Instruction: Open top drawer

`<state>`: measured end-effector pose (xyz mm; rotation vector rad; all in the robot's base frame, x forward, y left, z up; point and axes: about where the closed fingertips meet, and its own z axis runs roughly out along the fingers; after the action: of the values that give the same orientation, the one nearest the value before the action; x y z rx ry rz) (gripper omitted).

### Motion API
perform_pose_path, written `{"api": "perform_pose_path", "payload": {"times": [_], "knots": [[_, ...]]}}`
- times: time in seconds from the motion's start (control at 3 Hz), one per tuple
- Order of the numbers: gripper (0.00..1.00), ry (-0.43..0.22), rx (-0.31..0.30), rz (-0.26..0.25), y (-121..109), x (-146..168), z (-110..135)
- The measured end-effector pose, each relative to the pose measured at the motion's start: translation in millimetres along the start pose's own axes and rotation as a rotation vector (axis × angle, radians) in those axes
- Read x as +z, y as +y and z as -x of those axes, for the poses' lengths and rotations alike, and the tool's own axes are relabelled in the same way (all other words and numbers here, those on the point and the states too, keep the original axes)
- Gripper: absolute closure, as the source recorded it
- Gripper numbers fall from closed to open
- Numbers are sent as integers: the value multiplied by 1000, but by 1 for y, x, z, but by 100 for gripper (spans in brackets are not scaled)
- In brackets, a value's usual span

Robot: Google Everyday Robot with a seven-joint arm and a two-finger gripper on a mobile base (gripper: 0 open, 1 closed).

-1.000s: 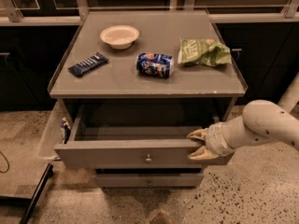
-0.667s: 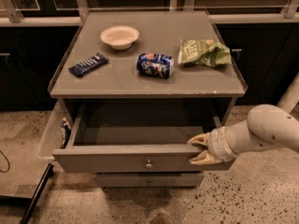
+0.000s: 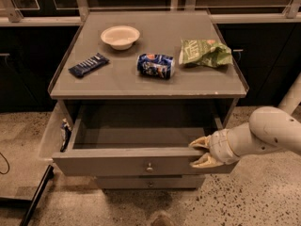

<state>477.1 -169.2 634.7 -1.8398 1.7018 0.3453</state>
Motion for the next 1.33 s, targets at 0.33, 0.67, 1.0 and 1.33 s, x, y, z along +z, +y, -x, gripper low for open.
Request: {"api": "perform_pose_path", "payload": {"times": [0.33, 0.67, 1.0, 1.33], "knots": [[58, 0, 0, 0, 0, 0, 0], [35, -21, 1, 10, 8, -2, 2], [12, -48, -1, 19, 32, -10, 1], [14, -60, -12, 21, 60, -22, 1]]}}
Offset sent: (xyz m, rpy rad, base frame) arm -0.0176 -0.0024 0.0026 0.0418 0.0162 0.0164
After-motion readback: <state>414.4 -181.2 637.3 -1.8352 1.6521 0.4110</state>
